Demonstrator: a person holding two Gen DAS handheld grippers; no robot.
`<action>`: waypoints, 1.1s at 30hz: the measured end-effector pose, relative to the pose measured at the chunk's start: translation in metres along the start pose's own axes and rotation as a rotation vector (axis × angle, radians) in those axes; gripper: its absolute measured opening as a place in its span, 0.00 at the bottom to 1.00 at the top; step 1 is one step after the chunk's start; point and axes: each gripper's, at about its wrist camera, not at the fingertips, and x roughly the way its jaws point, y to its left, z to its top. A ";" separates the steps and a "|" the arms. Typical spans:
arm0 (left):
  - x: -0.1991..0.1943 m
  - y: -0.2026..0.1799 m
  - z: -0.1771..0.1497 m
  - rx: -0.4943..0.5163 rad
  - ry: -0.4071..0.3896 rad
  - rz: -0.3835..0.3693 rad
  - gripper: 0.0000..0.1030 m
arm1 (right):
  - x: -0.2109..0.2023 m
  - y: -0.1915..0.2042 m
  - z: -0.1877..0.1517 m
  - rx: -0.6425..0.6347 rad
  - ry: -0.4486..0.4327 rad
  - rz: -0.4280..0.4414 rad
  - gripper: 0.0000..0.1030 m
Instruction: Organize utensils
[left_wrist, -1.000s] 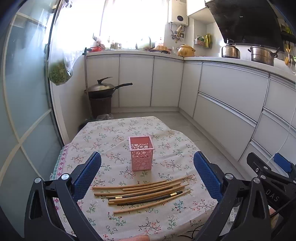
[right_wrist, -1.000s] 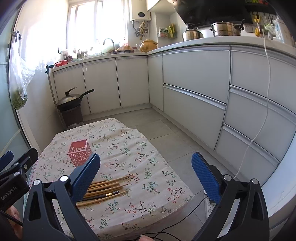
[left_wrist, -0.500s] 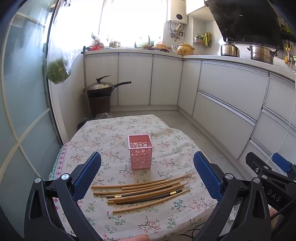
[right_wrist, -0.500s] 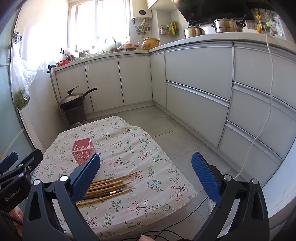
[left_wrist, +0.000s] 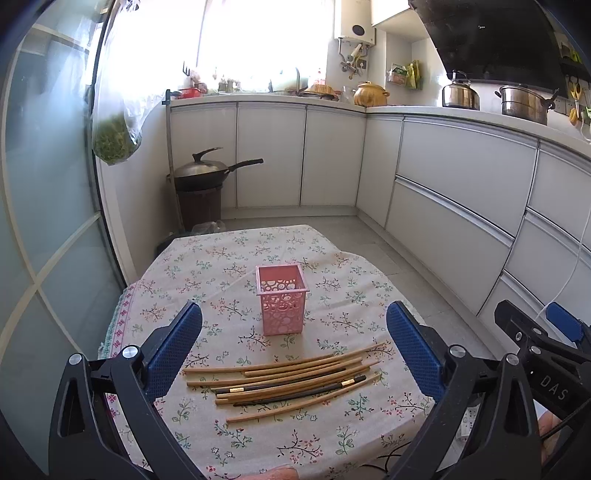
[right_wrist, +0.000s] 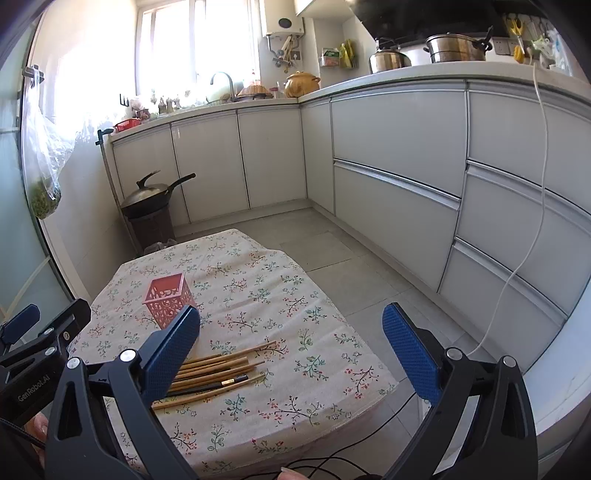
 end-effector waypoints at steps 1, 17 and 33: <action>0.000 0.000 0.000 0.000 0.000 0.001 0.93 | 0.000 0.000 0.000 0.001 0.001 0.001 0.94; 0.001 0.000 0.001 0.004 0.005 0.004 0.93 | 0.004 -0.002 0.000 0.001 0.017 -0.001 0.94; 0.002 -0.001 0.000 0.005 0.007 0.010 0.93 | 0.005 -0.002 -0.001 -0.001 0.017 -0.001 0.94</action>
